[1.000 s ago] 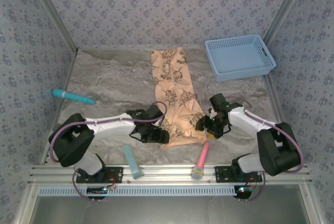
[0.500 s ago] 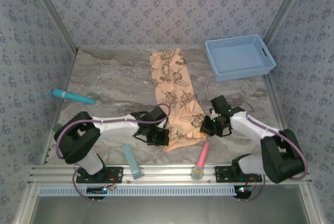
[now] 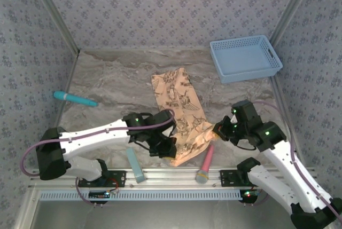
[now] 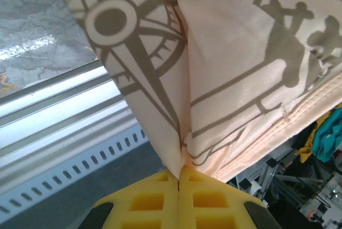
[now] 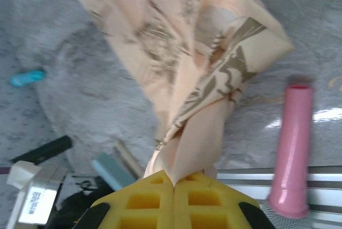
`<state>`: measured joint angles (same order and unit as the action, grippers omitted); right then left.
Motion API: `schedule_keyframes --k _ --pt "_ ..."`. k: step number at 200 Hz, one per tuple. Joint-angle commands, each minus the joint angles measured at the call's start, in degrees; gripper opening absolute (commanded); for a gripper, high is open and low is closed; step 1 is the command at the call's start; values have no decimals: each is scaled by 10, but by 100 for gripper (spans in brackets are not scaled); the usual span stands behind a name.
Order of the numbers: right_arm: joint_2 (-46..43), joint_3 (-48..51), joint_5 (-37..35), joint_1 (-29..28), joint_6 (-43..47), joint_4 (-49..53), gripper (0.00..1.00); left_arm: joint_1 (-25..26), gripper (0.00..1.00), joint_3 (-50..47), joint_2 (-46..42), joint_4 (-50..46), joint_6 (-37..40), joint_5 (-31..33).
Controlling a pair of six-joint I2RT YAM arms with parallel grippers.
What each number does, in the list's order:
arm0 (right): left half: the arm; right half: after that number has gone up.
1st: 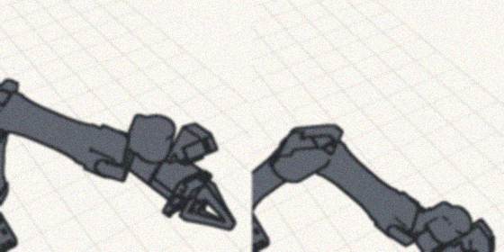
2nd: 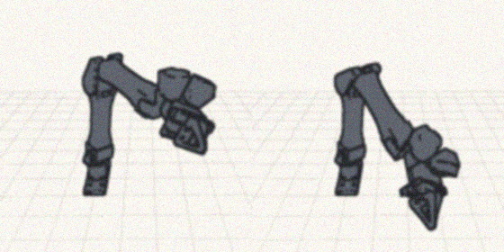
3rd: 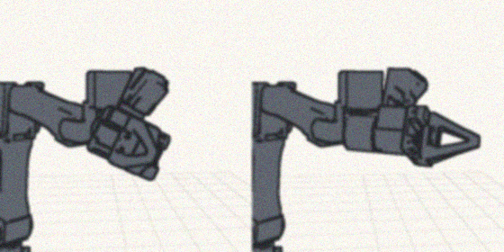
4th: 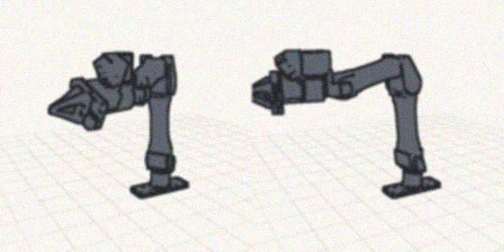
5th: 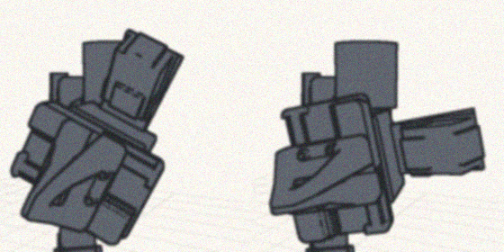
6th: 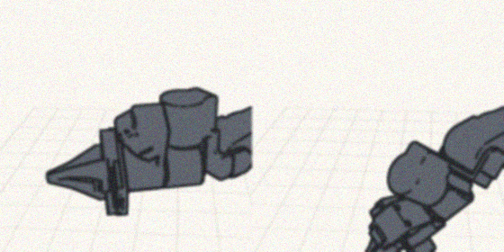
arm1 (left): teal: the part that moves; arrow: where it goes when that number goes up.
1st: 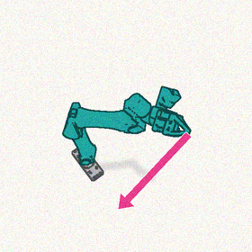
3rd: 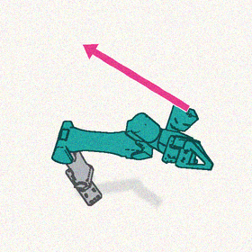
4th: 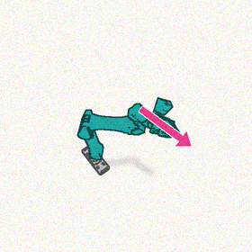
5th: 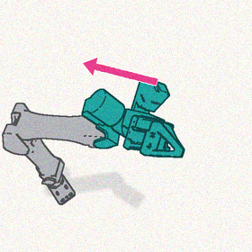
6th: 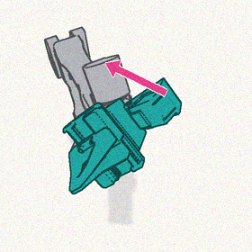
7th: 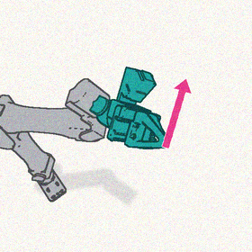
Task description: Fold the inside-out t-shirt
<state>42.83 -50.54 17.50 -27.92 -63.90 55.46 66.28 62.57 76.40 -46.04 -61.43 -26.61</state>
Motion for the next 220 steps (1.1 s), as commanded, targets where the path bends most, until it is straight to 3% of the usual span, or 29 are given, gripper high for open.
schedule_keyframes --k 1,24,62,87,127,170,175,182,186,200,220 --pt "35 -78 -58 -4 -9 31 0 -23 0 70 -26 -135 9 34" --pt "97 -123 -67 4 9 -1 0 -97 0 98 -37 -156 41 47" --pt "199 -164 -68 32 24 -93 0 -233 0 139 -16 -163 106 13" --pt "291 -210 -25 61 46 -145 0 -310 0 200 41 -196 173 -1" --pt "447 -305 -4 72 52 -207 0 -377 0 396 237 -269 317 -15" --pt "653 -452 54 100 45 -265 0 -465 0 686 479 -361 384 15" --pt "680 -476 54 101 49 -268 0 -477 5 714 507 -364 387 10" --pt "718 -508 48 104 42 -259 0 -492 28 752 547 -362 398 0" --pt "739 -522 52 106 41 -268 7 -500 36 769 568 -363 397 3" --pt "815 -588 71 117 31 -265 42 -527 45 818 630 -362 381 -4" --pt "881 -679 83 128 59 -184 51 -556 50 819 651 -328 345 -13"
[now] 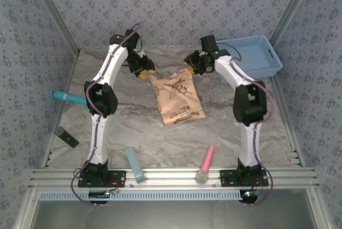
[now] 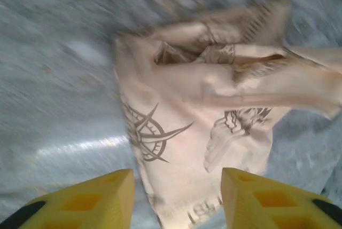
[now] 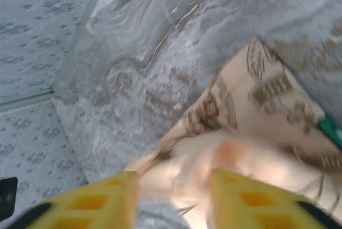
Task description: Fold the inside-out t-shirt
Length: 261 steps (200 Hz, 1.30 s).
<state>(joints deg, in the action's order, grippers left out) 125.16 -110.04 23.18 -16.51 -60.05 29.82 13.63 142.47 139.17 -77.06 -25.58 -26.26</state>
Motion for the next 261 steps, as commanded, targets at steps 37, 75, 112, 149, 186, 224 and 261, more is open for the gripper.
schedule_keyframes --k 37,75,112,149,186,224,261 --pt "-23 7 -16 14 117 87 56 -25 54 -171 -114 138 -28 -21" --pt "-172 223 -57 -44 294 51 53 44 56 -470 -276 300 -37 -51" --pt "-227 360 -72 -99 341 27 48 158 53 -581 -285 378 -97 -31" --pt "-261 464 -113 -115 339 -6 50 225 49 -627 -278 404 -124 57" --pt "-260 564 -107 -111 306 -61 41 277 47 -690 -255 414 -126 76" --pt "-376 640 -89 -161 259 -4 36 308 47 -791 -341 385 -118 69" --pt "-534 616 -100 -154 291 37 47 290 53 -840 -476 319 -108 73"
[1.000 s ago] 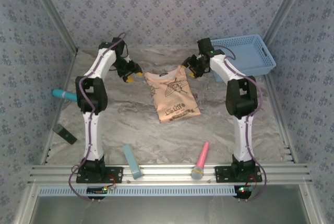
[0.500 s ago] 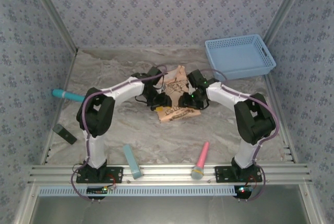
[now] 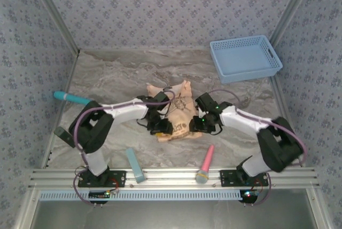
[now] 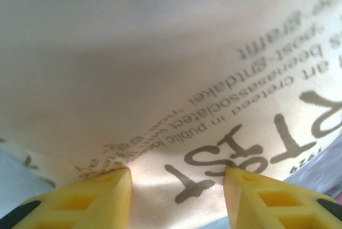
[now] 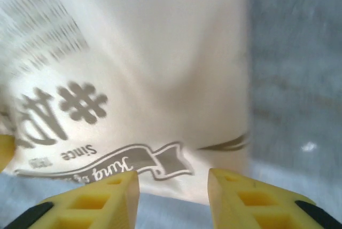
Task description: Fold the inside-out t-shirt
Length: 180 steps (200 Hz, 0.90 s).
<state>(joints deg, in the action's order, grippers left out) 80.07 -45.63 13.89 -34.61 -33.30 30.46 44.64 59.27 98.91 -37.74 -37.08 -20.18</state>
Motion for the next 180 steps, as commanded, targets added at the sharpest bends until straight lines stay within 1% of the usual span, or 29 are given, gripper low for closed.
schedule_keyframes --k 1,12,23,31,42,50,54,63,71,79,84,91,98,114,134,157,180 --pt "-85 -30 -6 28 29 29 48 -22 54 -6 -76 -75 9 12" --pt "-90 -52 10 63 85 0 50 -50 56 10 -103 -73 25 -8" --pt "-68 -84 37 93 154 -28 52 -86 57 39 -113 -75 44 -14" --pt "-38 -110 49 106 220 -40 53 -112 61 61 -113 -82 52 -7" --pt "14 -147 44 117 294 -45 55 -148 62 100 -100 -80 72 -9" --pt "53 -181 48 129 323 -43 55 -170 62 118 -87 -62 92 0" --pt "77 -197 56 139 328 -41 56 -180 62 124 -79 -51 106 7" --pt "123 -232 99 162 324 -33 57 -195 62 135 -55 -20 142 20" --pt "154 -257 116 175 316 -40 64 -209 63 152 -30 -15 171 33" --pt "181 -270 104 176 322 -51 66 -223 62 168 8 -15 170 45" --pt "196 -278 94 176 323 -58 67 -233 62 177 26 3 168 30" --pt "219 -292 98 176 323 -66 67 -245 62 186 48 11 164 11" --pt "244 -309 109 176 320 -66 67 -251 62 195 65 13 158 10" --pt "291 -344 127 172 312 -59 66 -252 62 209 92 21 164 6" --pt "326 -360 125 161 306 -60 64 -251 62 217 124 38 169 -41" --pt "362 -366 135 162 310 -59 64 -243 63 226 156 44 174 -49" --pt "397 -384 162 165 315 -45 63 -239 65 224 177 73 168 -86"
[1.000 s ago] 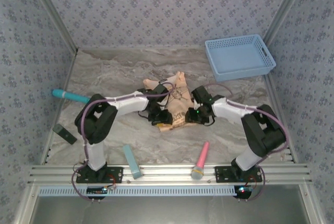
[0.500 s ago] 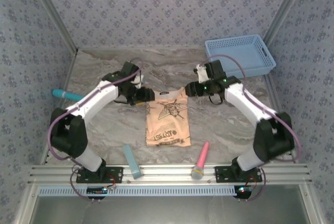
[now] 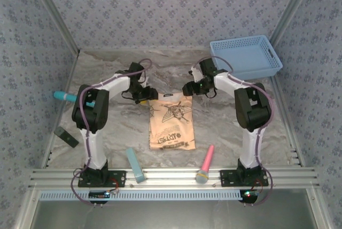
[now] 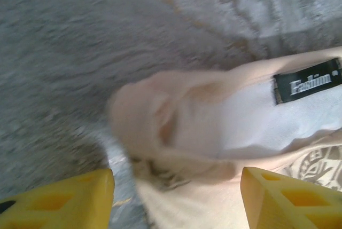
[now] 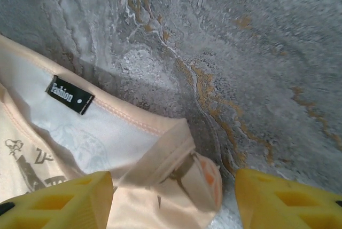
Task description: Fold the inside-out t-shirt
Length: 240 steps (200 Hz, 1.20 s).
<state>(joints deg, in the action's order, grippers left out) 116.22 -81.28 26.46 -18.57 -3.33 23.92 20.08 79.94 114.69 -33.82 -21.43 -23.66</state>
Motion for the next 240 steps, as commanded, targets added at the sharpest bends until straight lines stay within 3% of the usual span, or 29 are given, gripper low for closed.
schedule_keyframes --k 1,54,72,86,124,133,175,219,240 --pt "37 -28 38 5 15 21 63 7 65 18 20 35 11 -53" --pt "66 -28 84 -8 7 22 52 17 59 50 62 28 27 -85" --pt "81 -42 80 -8 8 34 40 17 53 68 79 9 36 -70" --pt "87 -45 75 -8 8 37 32 19 40 85 97 -4 41 -64" --pt "71 -42 115 -3 24 37 0 27 6 103 88 -18 83 -56" --pt "58 -39 141 2 25 28 0 24 0 99 71 -7 91 -65" --pt "-17 -50 211 20 11 -29 0 4 0 126 3 26 108 -129" --pt "-80 -169 197 25 52 21 0 -2 0 266 -37 -22 133 -146" --pt "-141 -187 175 24 89 32 0 6 0 271 -101 5 164 -142"
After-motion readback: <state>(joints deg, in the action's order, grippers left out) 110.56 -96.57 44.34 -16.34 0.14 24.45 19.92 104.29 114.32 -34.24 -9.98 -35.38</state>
